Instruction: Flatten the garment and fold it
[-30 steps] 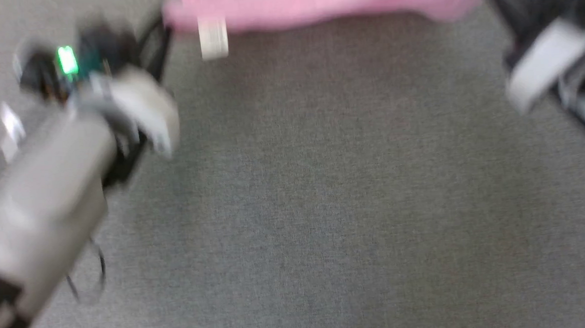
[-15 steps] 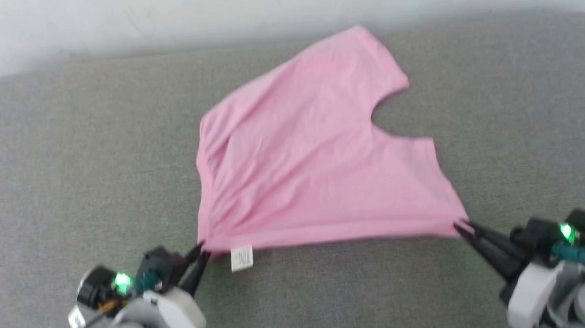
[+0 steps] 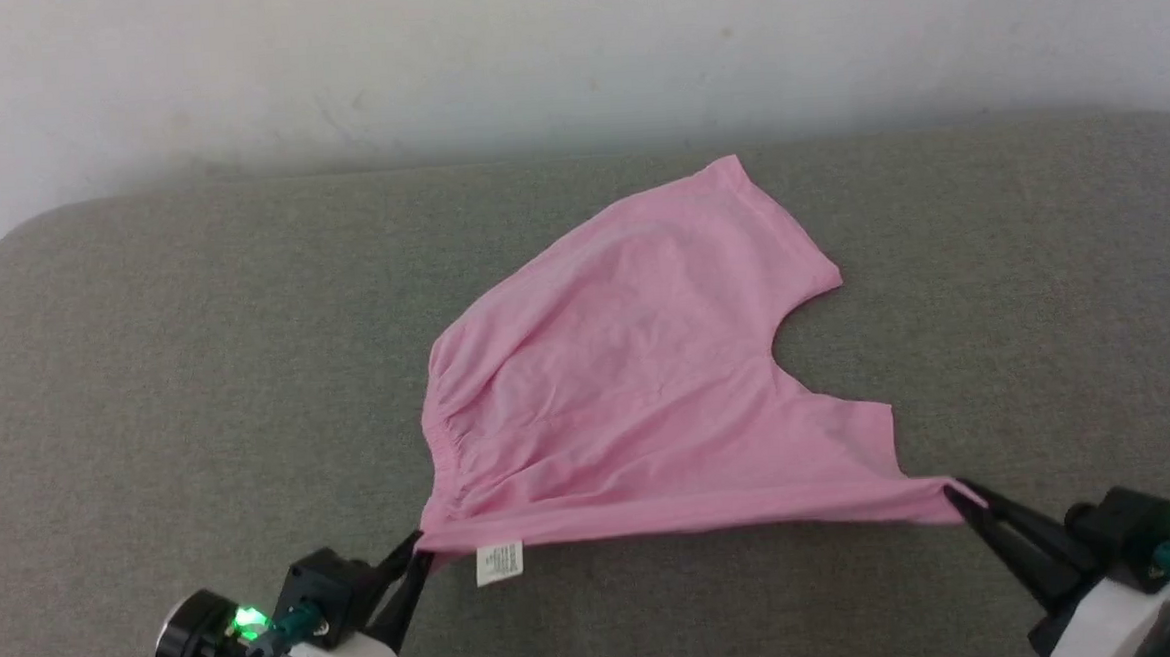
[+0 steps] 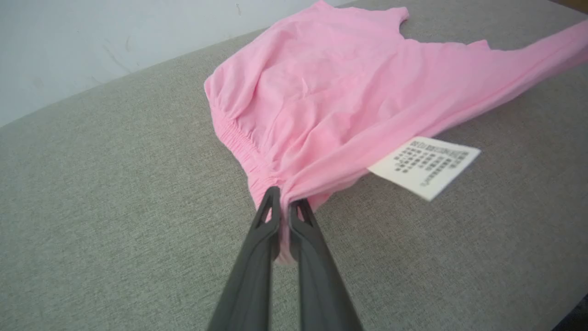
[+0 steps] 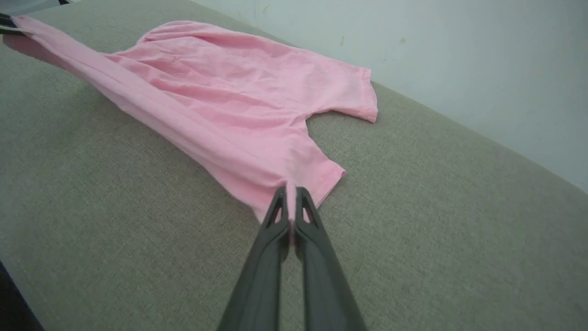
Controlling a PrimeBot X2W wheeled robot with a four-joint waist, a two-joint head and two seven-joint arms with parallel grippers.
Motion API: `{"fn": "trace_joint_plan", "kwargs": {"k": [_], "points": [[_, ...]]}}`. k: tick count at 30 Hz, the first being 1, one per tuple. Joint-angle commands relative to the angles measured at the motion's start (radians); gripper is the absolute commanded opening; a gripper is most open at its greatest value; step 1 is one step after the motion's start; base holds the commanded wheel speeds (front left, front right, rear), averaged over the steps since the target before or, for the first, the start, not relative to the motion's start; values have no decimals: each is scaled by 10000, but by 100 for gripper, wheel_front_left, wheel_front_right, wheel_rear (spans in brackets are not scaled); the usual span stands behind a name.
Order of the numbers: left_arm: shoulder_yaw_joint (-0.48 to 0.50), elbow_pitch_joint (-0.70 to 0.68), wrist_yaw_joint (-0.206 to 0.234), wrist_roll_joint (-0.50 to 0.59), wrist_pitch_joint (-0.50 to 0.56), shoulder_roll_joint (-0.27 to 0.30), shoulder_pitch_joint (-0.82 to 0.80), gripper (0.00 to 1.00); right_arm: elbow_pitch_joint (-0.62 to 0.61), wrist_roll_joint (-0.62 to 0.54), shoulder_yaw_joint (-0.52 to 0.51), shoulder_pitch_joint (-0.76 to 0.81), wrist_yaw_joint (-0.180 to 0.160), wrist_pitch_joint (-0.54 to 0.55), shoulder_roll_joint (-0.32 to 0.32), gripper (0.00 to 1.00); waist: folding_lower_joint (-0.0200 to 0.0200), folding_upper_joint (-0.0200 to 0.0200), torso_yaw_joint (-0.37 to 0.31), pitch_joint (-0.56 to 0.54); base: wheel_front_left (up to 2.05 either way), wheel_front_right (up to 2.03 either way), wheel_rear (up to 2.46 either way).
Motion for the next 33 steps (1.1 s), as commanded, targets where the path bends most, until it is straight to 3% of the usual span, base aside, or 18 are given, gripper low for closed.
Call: {"fn": "trace_joint_plan", "kwargs": {"k": [1, 7, 15, 25, 33], "points": [[116, -35, 75, 84, 25, -25, -264, 0, -80, -61, -120, -253, -23, 61, 58, 0, 1, 0, 91, 112, 0, 0, 0], [556, 374, -160, 206, -24, -506, -1371, 0, -350, -357, -558, -1835, -23, 818, -67, 0, 1, 0, 397, 824, 0, 0, 0], [1397, 1763, -666, 53, -472, -1580, -2743, 0, 661, -229, 164, -5307, -23, 1361, -385, 0, 1, 0, 867, 2422, 0, 0, 0], [1994, 3764, -1389, 312, -731, -3124, -4296, 0, 3825, -306, 2420, -10036, -23, 1996, -7, 0, 1, 0, 1547, 4468, 0, 0, 0], [2550, 4485, -1743, 748, -777, -3760, -4693, 0, 6678, -290, 4016, -12043, -23, 1742, 938, 0, 1, 0, 1863, 5172, 0, 0, 0]]}}
